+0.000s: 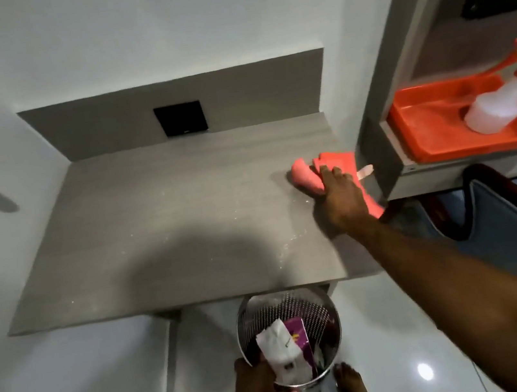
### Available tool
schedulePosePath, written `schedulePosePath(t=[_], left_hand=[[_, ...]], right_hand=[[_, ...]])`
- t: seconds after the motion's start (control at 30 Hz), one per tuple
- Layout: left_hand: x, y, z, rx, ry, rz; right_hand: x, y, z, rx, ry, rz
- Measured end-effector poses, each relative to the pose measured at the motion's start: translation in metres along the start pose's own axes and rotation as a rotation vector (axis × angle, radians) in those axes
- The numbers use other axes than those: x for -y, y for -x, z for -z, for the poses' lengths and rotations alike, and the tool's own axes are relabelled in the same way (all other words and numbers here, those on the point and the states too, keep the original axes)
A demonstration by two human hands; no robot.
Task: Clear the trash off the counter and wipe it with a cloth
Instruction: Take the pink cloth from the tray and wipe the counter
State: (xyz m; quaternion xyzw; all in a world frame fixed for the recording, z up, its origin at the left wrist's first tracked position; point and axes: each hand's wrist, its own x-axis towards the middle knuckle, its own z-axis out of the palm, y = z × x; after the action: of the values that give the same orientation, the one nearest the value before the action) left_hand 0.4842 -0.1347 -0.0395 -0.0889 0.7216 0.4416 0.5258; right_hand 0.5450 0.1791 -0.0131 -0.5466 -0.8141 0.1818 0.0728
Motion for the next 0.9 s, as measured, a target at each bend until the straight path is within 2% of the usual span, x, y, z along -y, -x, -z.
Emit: schedulePosePath(t=[0.1,0.2,0.27,0.33,0.43,0.53,0.63,0.73,0.8,0.9], left_hand=[[-0.004,-0.005,-0.010,-0.065,0.045,0.062],[-0.011,-0.005,-0.016,-0.050,0.047,0.099],[-0.016,0.002,-0.018,-0.024,0.077,0.098],[-0.020,0.005,-0.016,0.004,0.095,0.108],[-0.017,-0.002,-0.012,0.021,0.037,0.074],[-0.010,-0.006,0.001,0.011,0.042,0.093],[-0.009,-0.006,0.017,0.063,0.058,0.089],[-0.007,-0.009,0.046,0.092,0.023,0.128],[-0.007,-0.014,0.066,0.076,-0.005,0.131],[-0.010,-0.011,0.093,0.080,0.022,0.116]], right_hand=[[0.000,-0.036,-0.030,0.129,0.182,0.214],[0.000,-0.093,-0.013,0.258,0.281,0.439],[-0.008,-0.110,-0.011,0.279,0.389,0.579],[-0.014,-0.097,-0.025,0.249,0.431,0.599],[-0.005,-0.062,-0.042,0.172,0.376,0.522],[0.017,-0.009,-0.051,0.141,0.269,0.612],[0.039,0.088,-0.078,0.161,0.135,0.734],[0.066,0.157,-0.108,0.142,0.018,0.689],[0.080,0.176,-0.118,0.142,-0.086,0.627],[0.100,0.184,-0.111,0.190,-0.256,0.649]])
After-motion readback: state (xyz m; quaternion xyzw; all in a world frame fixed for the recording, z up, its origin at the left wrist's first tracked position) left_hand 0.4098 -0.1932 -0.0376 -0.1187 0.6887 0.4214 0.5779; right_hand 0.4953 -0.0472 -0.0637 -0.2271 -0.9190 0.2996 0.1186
